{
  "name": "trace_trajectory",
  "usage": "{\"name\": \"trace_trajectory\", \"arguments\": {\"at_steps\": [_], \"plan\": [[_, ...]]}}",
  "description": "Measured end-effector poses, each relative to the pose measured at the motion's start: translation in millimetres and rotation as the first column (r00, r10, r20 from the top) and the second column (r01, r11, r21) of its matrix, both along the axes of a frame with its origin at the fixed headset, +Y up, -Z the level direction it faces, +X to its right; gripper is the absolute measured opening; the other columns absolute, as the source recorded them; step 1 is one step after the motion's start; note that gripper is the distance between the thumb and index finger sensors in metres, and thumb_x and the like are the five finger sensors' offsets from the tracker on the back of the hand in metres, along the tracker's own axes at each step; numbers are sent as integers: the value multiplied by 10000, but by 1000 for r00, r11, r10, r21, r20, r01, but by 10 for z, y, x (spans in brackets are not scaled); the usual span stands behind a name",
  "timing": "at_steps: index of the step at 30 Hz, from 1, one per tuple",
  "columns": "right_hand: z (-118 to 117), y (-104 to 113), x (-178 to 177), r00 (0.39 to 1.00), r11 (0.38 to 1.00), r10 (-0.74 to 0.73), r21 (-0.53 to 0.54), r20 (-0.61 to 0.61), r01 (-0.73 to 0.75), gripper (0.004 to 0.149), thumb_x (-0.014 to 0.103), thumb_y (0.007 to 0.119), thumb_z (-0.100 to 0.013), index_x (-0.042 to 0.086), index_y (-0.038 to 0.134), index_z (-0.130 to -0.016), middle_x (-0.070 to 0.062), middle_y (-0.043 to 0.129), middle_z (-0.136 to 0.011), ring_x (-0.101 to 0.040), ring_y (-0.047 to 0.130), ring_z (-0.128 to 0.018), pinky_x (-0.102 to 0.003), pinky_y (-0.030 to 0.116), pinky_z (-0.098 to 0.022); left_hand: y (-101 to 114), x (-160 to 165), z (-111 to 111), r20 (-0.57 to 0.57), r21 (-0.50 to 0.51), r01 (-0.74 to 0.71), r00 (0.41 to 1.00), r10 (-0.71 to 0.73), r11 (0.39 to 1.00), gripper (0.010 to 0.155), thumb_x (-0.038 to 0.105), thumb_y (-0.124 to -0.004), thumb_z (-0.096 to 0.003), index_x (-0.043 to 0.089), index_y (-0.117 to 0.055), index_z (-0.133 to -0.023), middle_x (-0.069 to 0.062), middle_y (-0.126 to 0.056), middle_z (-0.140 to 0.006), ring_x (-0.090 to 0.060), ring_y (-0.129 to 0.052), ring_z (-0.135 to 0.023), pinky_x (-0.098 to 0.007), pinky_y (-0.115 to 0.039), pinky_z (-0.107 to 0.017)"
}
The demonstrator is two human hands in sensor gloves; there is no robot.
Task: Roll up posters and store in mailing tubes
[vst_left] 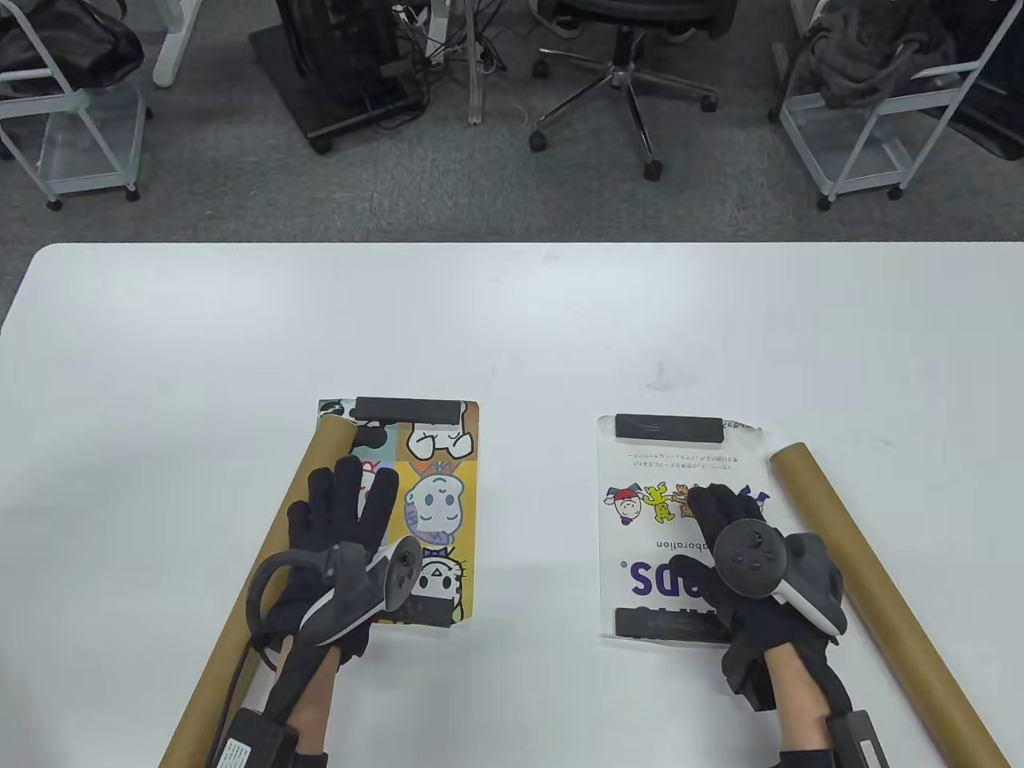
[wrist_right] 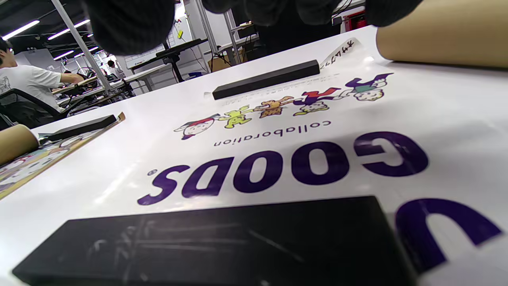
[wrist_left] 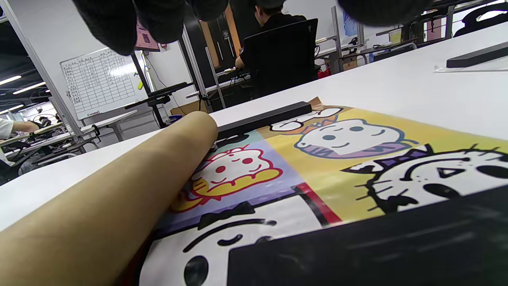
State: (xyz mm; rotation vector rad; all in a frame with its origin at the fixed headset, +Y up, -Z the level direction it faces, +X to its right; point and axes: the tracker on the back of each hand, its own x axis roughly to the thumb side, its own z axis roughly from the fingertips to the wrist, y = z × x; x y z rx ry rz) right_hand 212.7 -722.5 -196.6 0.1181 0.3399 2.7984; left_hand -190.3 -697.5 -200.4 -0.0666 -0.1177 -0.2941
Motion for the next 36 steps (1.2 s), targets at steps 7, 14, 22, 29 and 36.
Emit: {"name": "trace_trajectory", "arguments": {"at_steps": [7, 14, 22, 29, 36], "plan": [[-2, -20, 10, 1000, 1000, -18, -16, -2, 18, 786, 471, 652, -519, 145, 282, -1131, -215, 284, -1221, -534, 321, -1070, -758, 406, -695, -27, -11, -1, -6, -10, -37, 999, 37, 999, 848, 593, -537, -499, 261, -193, -1200, -214, -244, -1285, -497, -450, -1162, -630, -537, -825], [-3, -34, 28, 1000, 999, -21, -24, 5, 21, 782, 468, 655, -518, 142, 297, -1132, -208, 299, -1222, -532, 328, -1070, -759, 407, -694, 16, -229, -30, -99, 12, -107, 989, 107, 994, 942, 609, -595, -482, 199, -145, -1201, -252, -247, -1282, -536, -453, -1152, -648, -524, -821], [-7, -51, -2, 1000, 999, -9, -37, -9, 9, 780, 469, 655, -518, 143, 301, -1131, -209, 302, -1221, -535, 331, -1070, -758, 408, -694, -124, -751, -128, -337, 8, -51, 940, 51, 999, 993, 613, -614, -484, 159, -86, -1192, -286, -252, -1276, -545, -478, -1146, -659, -526, -815], [-7, -56, 2, 1000, 999, -10, -41, -9, 10, 778, 468, 657, -518, 143, 305, -1131, -209, 304, -1222, -536, 333, -1069, -759, 409, -694, -273, -959, -163, -483, -101, -103, 875, 41, 990, 1003, 606, -632, -489, 108, -146, -1212, -310, -312, -1275, -543, -532, -1139, -662, -546, -811], [-1, -60, -18, 1000, 999, 2, -52, -12, -3, 777, 465, 656, -519, 141, 305, -1131, -213, 306, -1220, -537, 335, -1068, -759, 411, -693, -420, -1042, -180, -571, -265, -210, 820, 22, 941, 1012, 565, -693, -504, 121, -126, -1215, -303, -334, -1279, -528, -575, -1132, -667, -558, -811]]}}
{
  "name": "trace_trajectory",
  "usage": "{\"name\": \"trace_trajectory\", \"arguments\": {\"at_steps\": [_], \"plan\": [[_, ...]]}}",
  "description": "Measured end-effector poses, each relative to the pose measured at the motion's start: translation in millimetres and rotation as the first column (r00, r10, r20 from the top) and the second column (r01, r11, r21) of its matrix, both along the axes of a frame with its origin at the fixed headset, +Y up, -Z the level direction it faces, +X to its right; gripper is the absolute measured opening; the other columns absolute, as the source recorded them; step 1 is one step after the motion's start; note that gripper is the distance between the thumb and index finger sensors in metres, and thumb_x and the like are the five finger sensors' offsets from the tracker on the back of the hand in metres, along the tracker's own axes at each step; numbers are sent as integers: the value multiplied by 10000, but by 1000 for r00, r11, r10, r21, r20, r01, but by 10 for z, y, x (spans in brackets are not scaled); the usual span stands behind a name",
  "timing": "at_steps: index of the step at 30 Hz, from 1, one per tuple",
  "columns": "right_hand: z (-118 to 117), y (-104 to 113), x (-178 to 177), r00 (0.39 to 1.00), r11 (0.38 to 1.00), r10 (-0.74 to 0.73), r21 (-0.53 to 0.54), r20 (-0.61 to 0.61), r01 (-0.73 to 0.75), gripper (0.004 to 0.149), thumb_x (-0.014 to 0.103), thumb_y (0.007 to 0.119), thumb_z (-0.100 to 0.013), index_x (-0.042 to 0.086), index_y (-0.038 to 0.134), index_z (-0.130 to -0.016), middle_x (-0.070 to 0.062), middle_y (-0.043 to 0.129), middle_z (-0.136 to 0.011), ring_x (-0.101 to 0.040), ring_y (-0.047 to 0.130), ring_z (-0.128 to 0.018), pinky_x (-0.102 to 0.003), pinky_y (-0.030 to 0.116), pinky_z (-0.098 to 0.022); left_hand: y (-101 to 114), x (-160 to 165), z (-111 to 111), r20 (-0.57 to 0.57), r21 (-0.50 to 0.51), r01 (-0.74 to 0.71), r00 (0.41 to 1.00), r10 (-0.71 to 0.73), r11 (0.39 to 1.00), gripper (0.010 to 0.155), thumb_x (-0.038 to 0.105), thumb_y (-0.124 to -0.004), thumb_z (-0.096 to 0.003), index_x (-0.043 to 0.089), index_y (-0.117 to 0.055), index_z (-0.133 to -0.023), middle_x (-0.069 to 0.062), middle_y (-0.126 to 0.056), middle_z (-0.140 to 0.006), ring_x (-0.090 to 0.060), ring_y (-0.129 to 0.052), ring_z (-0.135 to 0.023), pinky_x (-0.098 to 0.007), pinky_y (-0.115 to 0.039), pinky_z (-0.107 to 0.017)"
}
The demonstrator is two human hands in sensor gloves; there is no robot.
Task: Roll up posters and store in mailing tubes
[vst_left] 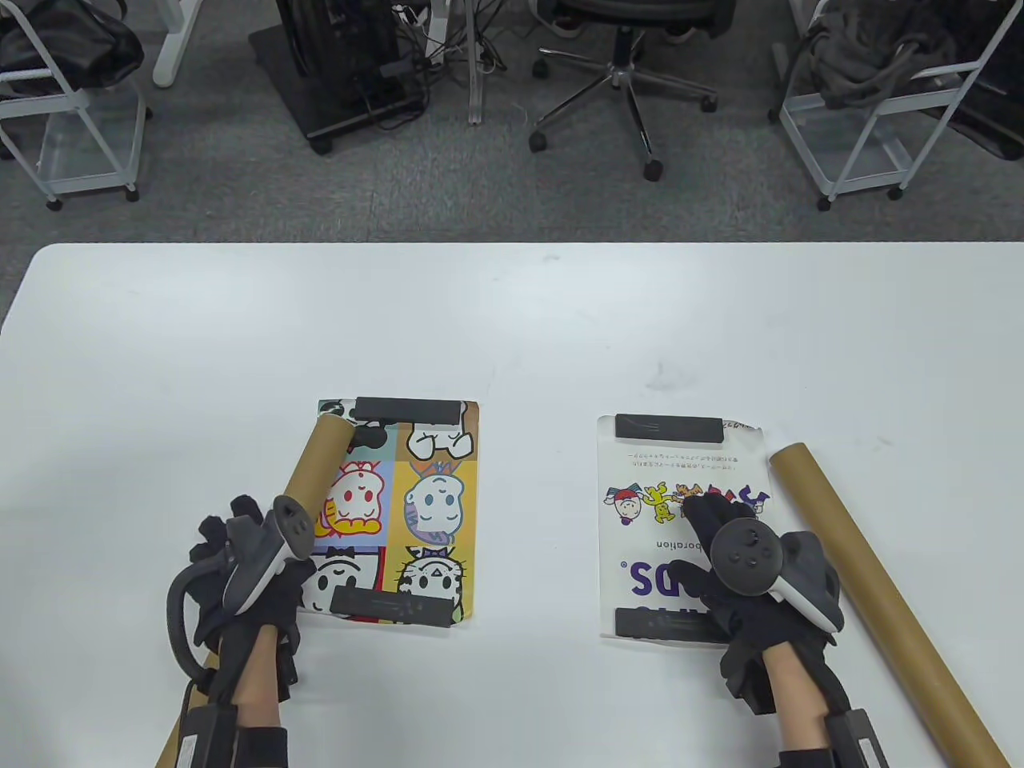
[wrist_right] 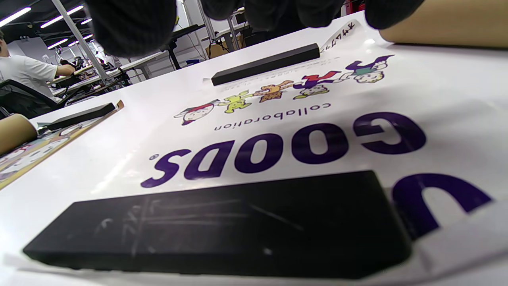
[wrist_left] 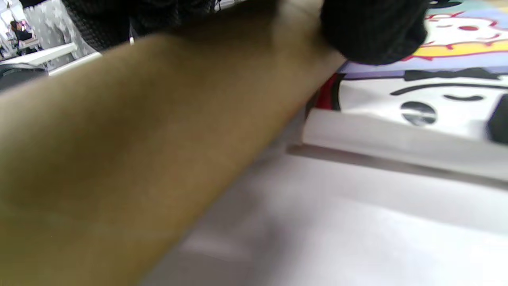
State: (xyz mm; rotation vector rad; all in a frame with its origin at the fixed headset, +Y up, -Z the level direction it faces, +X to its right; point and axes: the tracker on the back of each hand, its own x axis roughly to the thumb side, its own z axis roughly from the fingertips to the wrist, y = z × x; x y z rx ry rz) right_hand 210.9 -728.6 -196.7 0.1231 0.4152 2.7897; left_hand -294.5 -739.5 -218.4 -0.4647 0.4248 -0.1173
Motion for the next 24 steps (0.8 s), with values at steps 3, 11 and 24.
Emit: {"name": "trace_trajectory", "arguments": {"at_steps": [3, 11, 24], "plan": [[1, 1, -11, 1000, 1000, 1, 1, -4, -1, 774, 465, 656, -520, 141, 305, -1130, -215, 305, -1221, -540, 333, -1067, -757, 411, -694, -49, -9, -3, 4, -41, 2, 1000, -1, 999, 977, 536, -710, -514, 151, -156, -1221, -231, -444, -1258, -453, -679, -1079, -641, -594, -807], [0, -13, 1, 1000, 1000, 2, -7, 4, -2, 772, 461, 655, -523, 139, 305, -1131, -217, 310, -1219, -534, 338, -1067, -754, 414, -693, -65, 2, -13, 45, -9, 26, 999, -25, 1000, 956, 507, -732, -509, 121, -226, -1222, -132, -640, -1156, -352, -825, -954, -588, -666, -791], [-7, -25, 2, 1000, 1000, 0, -15, 0, 0, 769, 462, 655, -522, 139, 315, -1131, -218, 317, -1219, -535, 339, -1067, -755, 414, -693, -24, 9, -15, 65, 30, 18, 998, -20, 999, 928, 486, -730, -521, 120, -244, -1221, -144, -643, -1152, -371, -821, -946, -602, -648, -796]]}}
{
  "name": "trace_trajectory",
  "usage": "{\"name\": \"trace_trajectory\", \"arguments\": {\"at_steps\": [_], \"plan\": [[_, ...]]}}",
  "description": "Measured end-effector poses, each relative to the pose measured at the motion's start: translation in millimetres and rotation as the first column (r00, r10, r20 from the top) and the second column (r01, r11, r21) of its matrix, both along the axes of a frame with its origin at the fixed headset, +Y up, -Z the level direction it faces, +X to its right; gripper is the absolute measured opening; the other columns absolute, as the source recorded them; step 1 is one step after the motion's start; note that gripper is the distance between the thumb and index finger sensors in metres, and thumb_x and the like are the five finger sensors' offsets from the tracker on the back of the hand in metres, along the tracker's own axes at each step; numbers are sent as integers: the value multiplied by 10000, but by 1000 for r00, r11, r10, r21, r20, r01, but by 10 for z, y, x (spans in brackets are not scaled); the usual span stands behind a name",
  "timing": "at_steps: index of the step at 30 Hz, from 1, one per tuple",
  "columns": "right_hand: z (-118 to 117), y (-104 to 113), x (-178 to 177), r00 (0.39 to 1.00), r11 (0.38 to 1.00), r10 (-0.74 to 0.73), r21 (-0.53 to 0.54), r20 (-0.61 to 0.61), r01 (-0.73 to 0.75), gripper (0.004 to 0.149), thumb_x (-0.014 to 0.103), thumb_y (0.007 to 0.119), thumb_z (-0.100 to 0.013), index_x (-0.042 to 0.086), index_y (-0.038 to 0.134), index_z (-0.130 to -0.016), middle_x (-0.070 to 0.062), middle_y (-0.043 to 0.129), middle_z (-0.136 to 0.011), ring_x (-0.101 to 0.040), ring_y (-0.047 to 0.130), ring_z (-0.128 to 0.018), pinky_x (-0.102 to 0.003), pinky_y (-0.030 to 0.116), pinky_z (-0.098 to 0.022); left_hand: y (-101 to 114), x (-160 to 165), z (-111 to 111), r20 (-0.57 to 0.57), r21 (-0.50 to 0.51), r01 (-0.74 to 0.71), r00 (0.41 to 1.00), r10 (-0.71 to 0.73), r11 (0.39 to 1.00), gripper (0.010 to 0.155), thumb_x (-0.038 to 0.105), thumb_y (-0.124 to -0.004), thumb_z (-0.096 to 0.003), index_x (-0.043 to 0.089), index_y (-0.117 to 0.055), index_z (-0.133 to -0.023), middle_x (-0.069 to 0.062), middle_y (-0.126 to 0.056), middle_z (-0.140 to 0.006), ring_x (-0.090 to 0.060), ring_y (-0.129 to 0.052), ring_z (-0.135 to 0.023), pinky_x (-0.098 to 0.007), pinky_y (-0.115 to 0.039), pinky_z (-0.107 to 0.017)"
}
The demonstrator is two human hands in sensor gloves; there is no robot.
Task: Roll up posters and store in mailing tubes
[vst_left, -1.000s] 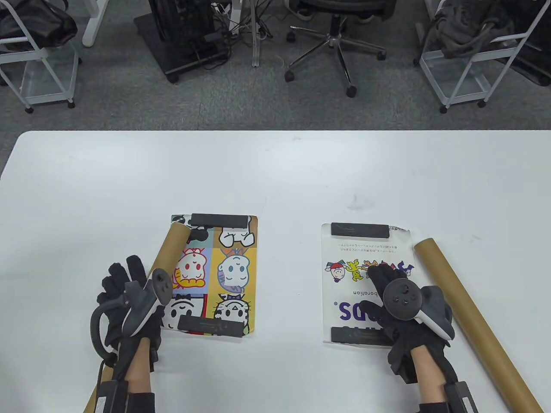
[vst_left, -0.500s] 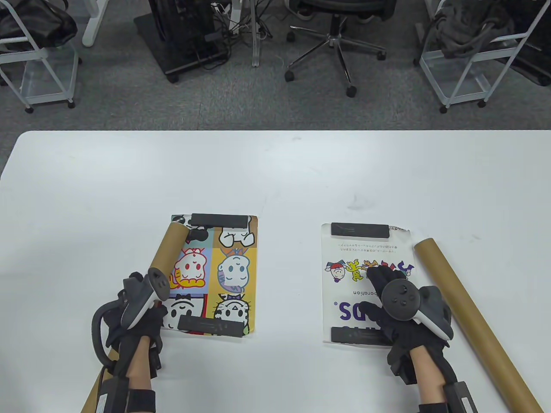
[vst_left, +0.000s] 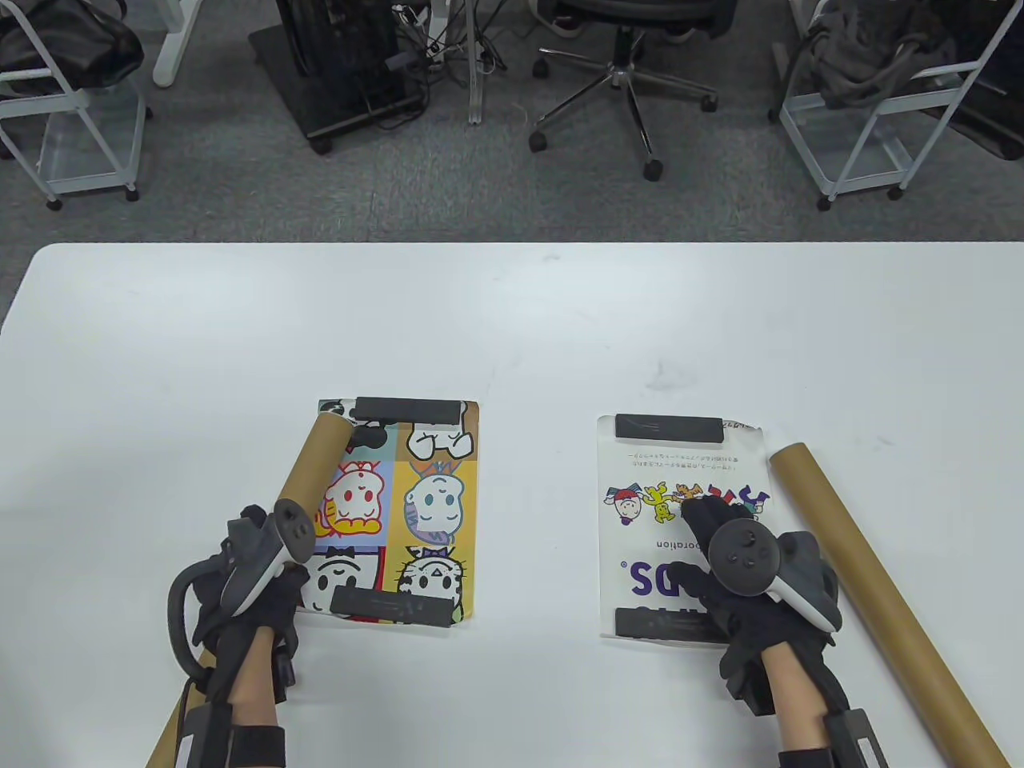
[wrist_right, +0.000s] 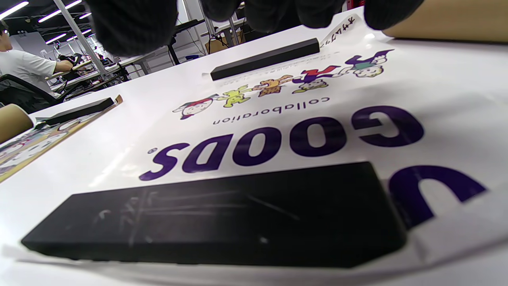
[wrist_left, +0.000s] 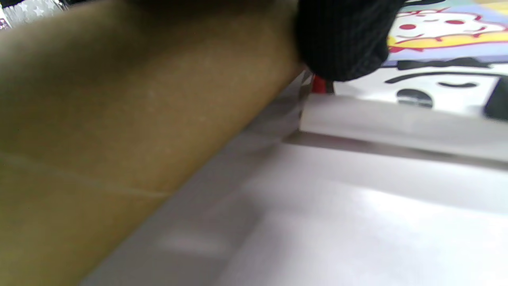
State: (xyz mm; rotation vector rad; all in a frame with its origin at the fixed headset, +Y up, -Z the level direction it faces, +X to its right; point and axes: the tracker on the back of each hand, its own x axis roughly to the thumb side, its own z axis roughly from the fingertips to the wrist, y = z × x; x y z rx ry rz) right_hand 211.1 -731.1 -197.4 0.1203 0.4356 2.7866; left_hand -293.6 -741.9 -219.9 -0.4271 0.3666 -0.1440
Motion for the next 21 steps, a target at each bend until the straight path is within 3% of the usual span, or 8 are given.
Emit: {"name": "trace_trajectory", "arguments": {"at_steps": [21], "plan": [[28, 29, 113, 999, 1000, -23, 9, 28, 23, 765, 464, 655, -521, 134, 330, -1130, -223, 338, -1216, -537, 363, -1064, -749, 431, -690, 330, 561, 74, 231, 214, 113, 959, -163, 970, 897, 462, -756, -507, 207, -267, -1214, -142, -640, -1152, -379, -795, -962, -613, -627, -802]]}}
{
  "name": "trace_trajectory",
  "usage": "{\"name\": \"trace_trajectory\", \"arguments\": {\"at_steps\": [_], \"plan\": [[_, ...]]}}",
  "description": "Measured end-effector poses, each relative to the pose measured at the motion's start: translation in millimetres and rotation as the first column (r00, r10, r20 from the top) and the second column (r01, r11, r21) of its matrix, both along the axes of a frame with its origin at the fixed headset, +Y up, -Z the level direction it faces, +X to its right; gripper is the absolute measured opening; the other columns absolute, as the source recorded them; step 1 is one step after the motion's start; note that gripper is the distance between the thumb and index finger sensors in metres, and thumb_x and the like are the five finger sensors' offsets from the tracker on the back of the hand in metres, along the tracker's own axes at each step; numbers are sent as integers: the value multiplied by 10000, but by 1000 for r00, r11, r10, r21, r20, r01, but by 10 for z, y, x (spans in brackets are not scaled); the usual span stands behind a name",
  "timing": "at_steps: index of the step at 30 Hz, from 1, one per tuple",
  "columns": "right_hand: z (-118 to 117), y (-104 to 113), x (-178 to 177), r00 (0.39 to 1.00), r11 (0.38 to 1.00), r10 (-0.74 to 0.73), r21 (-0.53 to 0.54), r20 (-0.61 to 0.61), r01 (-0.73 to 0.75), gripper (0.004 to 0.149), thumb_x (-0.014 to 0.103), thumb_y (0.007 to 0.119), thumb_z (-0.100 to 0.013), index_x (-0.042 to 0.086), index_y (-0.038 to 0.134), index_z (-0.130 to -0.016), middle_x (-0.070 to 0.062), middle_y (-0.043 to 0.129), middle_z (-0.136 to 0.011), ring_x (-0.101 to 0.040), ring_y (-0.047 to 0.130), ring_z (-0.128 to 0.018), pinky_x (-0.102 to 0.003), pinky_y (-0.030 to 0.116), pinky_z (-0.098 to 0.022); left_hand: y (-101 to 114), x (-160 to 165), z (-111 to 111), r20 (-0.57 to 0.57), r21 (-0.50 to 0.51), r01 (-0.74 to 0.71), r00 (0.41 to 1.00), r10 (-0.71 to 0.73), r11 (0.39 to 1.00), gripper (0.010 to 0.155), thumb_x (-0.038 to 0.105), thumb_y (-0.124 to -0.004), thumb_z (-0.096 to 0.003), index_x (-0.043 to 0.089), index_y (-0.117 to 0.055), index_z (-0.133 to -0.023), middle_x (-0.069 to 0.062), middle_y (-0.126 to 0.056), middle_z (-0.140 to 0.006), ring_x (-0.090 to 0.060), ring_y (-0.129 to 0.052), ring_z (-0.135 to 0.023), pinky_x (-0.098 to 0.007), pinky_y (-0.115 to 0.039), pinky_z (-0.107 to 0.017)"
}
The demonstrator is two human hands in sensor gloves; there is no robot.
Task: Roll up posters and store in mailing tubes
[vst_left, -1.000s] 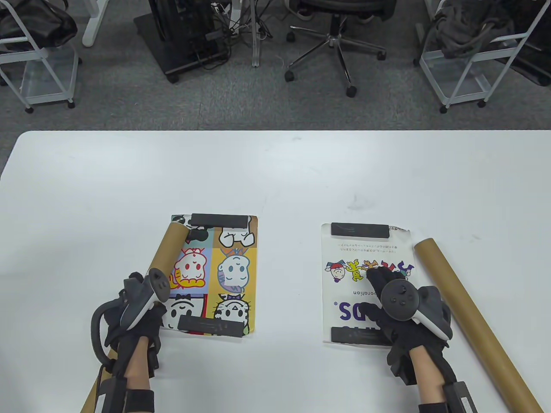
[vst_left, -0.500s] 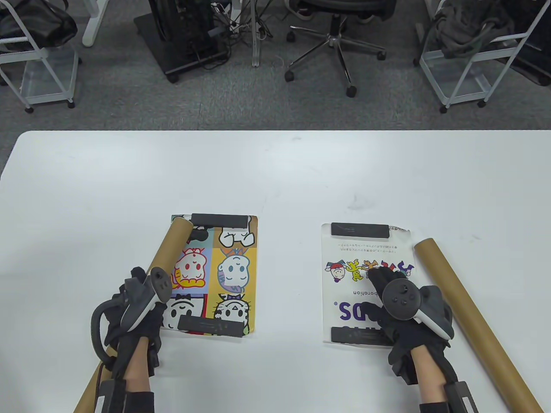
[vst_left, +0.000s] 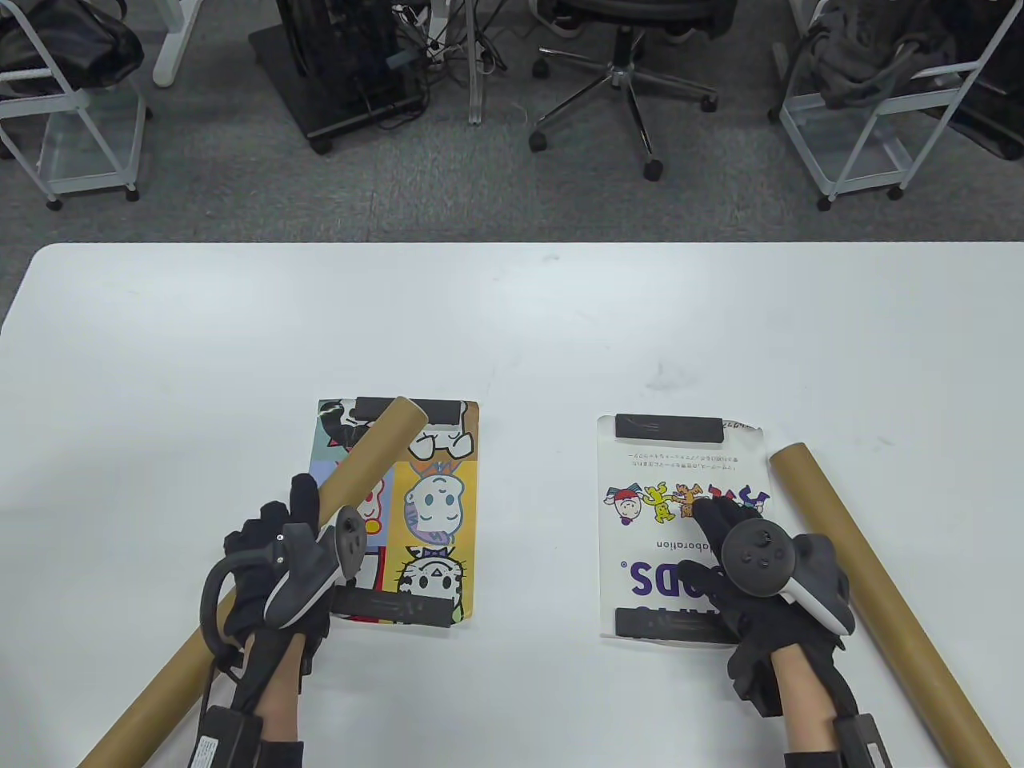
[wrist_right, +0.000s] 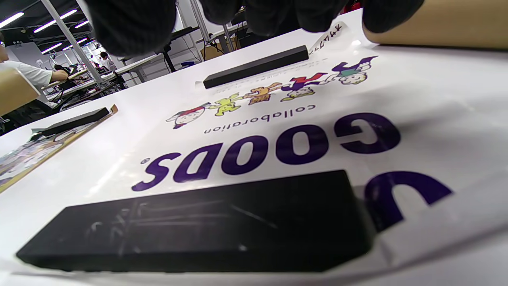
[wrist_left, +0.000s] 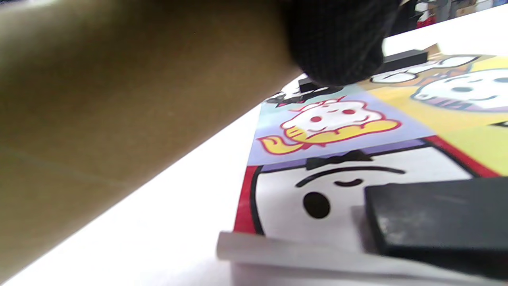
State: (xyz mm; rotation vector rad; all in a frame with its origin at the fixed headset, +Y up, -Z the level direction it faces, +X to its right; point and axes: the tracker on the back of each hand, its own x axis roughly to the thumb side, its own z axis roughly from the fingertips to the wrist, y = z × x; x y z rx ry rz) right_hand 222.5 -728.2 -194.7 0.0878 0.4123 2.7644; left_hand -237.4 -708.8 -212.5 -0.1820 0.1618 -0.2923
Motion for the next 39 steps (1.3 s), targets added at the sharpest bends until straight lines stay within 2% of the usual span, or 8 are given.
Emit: {"name": "trace_trajectory", "arguments": {"at_steps": [6, 10, 15, 21, 33, 35, 39], "plan": [[3, -3, 9, 998, 999, -53, -1, 14, 53, 763, 457, 660, -519, 133, 337, -1130, -222, 343, -1216, -536, 364, -1065, -752, 425, -691, 58, 151, 22, 63, 42, 52, 997, -55, 998, 886, 453, -773, -498, 255, -282, -1208, -135, -643, -1153, -382, -788, -974, -621, -625, -800], [-7, -8, 4, 999, 999, -47, -2, 8, 47, 761, 459, 658, -520, 135, 337, -1129, -220, 345, -1216, -536, 367, -1065, -751, 428, -691, 78, 217, 46, 88, 56, 61, 994, -65, 997, 884, 449, -776, -496, 275, -278, -1206, -134, -636, -1156, -383, -778, -981, -622, -619, -803], [1, -5, 6, 999, 999, -45, 7, 10, 45, 761, 461, 657, -520, 135, 337, -1129, -220, 347, -1216, -534, 373, -1066, -749, 433, -692, 125, 343, 97, 173, 105, 52, 982, -70, 993, 880, 448, -780, -488, 299, -280, -1196, -125, -632, -1158, -374, -772, -989, -615, -620, -805], [3, -13, -7, 997, 997, -72, 15, 5, 72, 757, 460, 657, -520, 137, 341, -1128, -216, 357, -1215, -535, 380, -1065, -751, 436, -688, 182, 587, 166, 269, 170, 61, 957, -106, 984, 880, 448, -786, -479, 324, -281, -1190, -114, -631, -1159, -365, -766, -999, -611, -621, -807], [-5, -18, -25, 993, 993, -117, 33, -15, 117, 752, 460, 658, -520, 141, 348, -1126, -209, 366, -1215, -534, 389, -1064, -750, 439, -689, 148, 871, 237, 424, 221, 80, 890, -170, 972, 880, 460, -781, -468, 344, -270, -1175, -96, -627, -1157, -347, -766, -1001, -600, -630, -807], [-9, -22, -30, 989, 988, -148, 34, -22, 148, 747, 462, 657, -520, 147, 354, -1125, -201, 372, -1214, -531, 394, -1065, -748, 444, -689, 149, 926, 254, 442, 230, 75, 880, -173, 970, 880, 462, -780, -468, 343, -269, -1174, -93, -630, -1156, -344, -768, -1000, -598, -632, -807], [-7, 4, -33, 954, 952, -300, 60, -22, 301, 718, 446, 667, -522, 154, 393, -1118, -187, 410, -1210, -529, 414, -1064, -751, 446, -686, 141, 1069, 286, 473, 244, 87, 859, -197, 966, 882, 468, -778, -468, 337, -270, -1177, -96, -633, -1153, -343, -773, -994, -598, -636, -805]]}}
